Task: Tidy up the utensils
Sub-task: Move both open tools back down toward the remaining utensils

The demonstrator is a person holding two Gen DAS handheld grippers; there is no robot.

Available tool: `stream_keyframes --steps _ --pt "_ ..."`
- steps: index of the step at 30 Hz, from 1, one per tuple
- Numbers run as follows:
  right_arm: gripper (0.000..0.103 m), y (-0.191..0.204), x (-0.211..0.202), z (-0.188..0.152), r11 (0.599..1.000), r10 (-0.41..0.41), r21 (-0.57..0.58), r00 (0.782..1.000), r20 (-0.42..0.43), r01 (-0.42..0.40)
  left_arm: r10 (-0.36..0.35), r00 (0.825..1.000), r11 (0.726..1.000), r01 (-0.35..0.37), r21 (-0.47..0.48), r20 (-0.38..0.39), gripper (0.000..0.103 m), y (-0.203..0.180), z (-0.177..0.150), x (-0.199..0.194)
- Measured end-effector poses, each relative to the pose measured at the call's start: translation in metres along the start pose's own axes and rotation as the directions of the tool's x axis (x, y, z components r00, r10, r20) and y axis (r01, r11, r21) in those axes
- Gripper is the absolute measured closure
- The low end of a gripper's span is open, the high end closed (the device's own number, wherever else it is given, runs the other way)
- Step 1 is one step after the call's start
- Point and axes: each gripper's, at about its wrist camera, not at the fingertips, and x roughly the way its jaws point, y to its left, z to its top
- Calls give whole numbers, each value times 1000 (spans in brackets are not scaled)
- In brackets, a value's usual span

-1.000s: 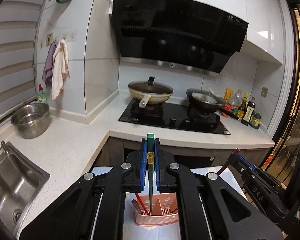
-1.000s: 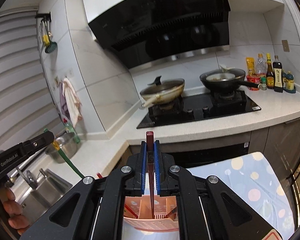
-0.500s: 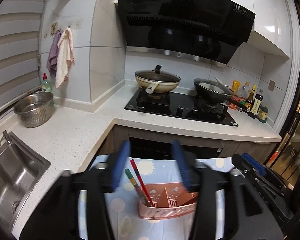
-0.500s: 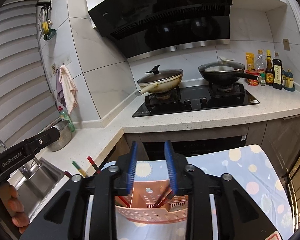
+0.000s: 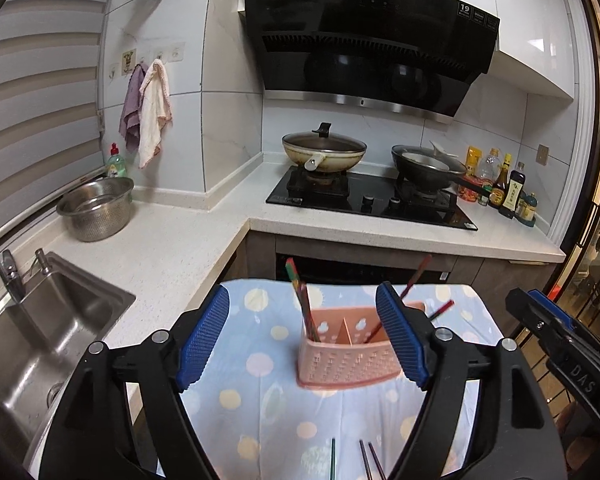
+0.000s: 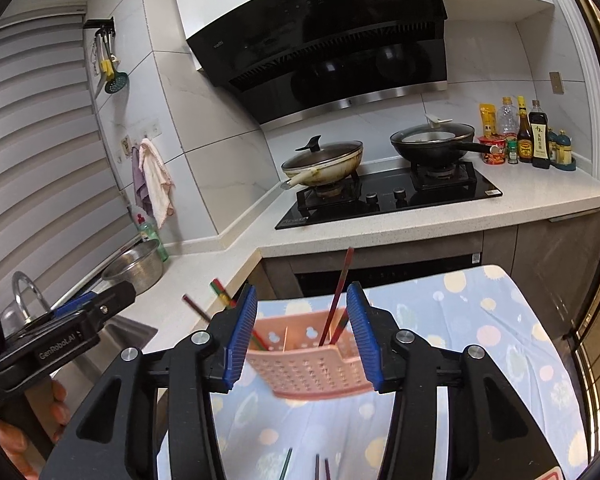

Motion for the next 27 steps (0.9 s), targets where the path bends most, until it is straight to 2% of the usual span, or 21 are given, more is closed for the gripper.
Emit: stream_keyframes --steps 6,11,15,20,27 --pt "57 8 -44 -36 1000 15 -2 999 -32 -15 2 999 1000 -2 5 -35 29 4 -35 -32" --pt "57 3 -74 -81 1000 14 28 996 -90 -11 6 996 1000 -4 16 -88 26 6 -79 -51" --pt "57 -4 -90 -124 999 -26 17 989 -143 28 1 989 1000 2 15 -147 26 6 -122 -60" --pt "57 -12 -100 -180 996 -83 -31 969 -231 78 5 974 1000 -2 12 -226 26 5 -175 -63" --pt "57 -23 -100 -237 992 -123 -64 934 -334 108 17 951 1000 -13 13 -310 26 -1 -230 -62"
